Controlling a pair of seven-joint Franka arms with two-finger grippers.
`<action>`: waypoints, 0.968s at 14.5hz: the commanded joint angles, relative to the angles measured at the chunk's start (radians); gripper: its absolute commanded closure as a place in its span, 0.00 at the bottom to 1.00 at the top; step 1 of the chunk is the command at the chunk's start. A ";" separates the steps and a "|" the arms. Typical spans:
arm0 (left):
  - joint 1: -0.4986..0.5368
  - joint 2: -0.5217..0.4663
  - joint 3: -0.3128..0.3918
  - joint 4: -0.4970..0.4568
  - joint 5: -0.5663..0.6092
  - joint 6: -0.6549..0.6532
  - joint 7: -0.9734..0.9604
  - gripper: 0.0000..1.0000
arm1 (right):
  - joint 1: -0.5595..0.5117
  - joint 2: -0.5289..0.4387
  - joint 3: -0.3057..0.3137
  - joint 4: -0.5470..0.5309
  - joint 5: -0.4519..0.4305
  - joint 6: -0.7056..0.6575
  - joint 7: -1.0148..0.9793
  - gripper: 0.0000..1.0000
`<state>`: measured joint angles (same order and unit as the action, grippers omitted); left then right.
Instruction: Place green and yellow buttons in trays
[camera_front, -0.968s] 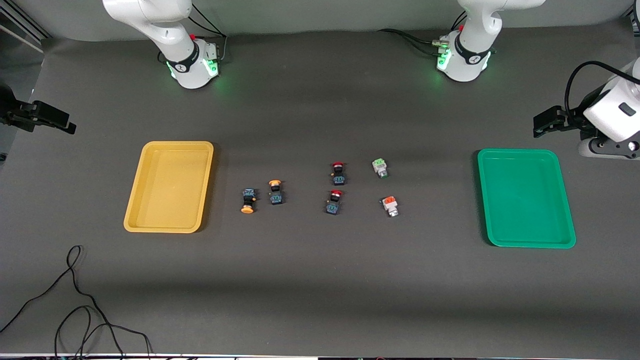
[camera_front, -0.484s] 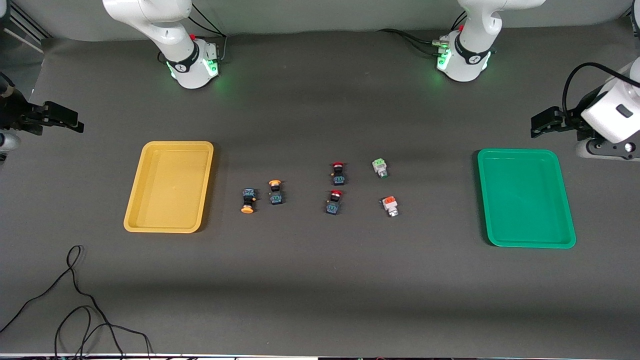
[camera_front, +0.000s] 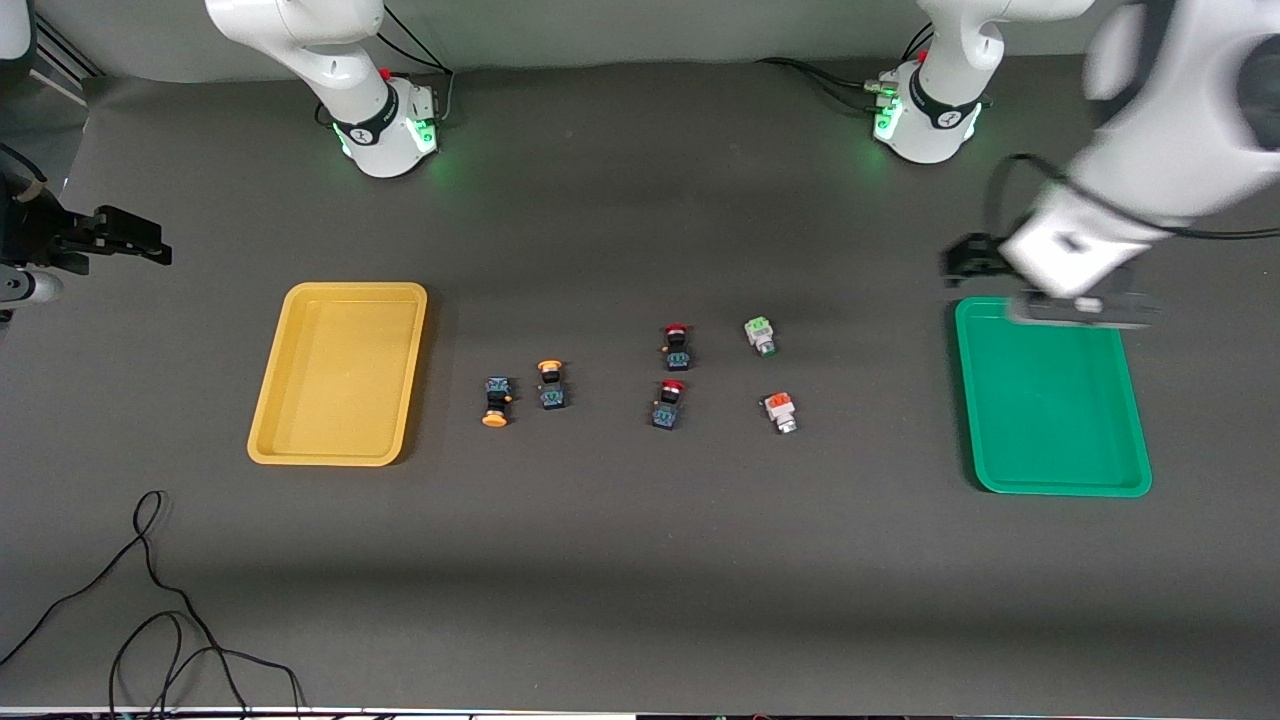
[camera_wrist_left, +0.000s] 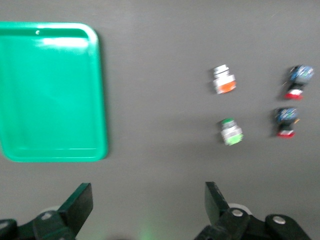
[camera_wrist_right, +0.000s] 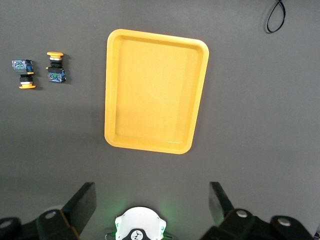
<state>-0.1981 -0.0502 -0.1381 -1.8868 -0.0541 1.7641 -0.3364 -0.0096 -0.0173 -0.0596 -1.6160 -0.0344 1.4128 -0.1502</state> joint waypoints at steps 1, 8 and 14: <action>-0.113 0.004 -0.046 -0.060 0.000 0.144 -0.270 0.00 | 0.000 0.025 -0.009 0.051 -0.016 -0.034 -0.006 0.00; -0.213 0.082 -0.060 -0.080 0.010 0.179 -0.420 0.00 | 0.016 0.040 0.001 0.047 0.097 -0.032 0.141 0.00; -0.221 0.259 -0.058 -0.222 0.022 0.506 -0.464 0.00 | 0.246 0.143 0.001 -0.017 0.122 0.108 0.469 0.00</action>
<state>-0.3977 0.1904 -0.2058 -2.0478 -0.0491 2.1787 -0.7663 0.1810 0.0821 -0.0524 -1.6077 0.0741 1.4559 0.2278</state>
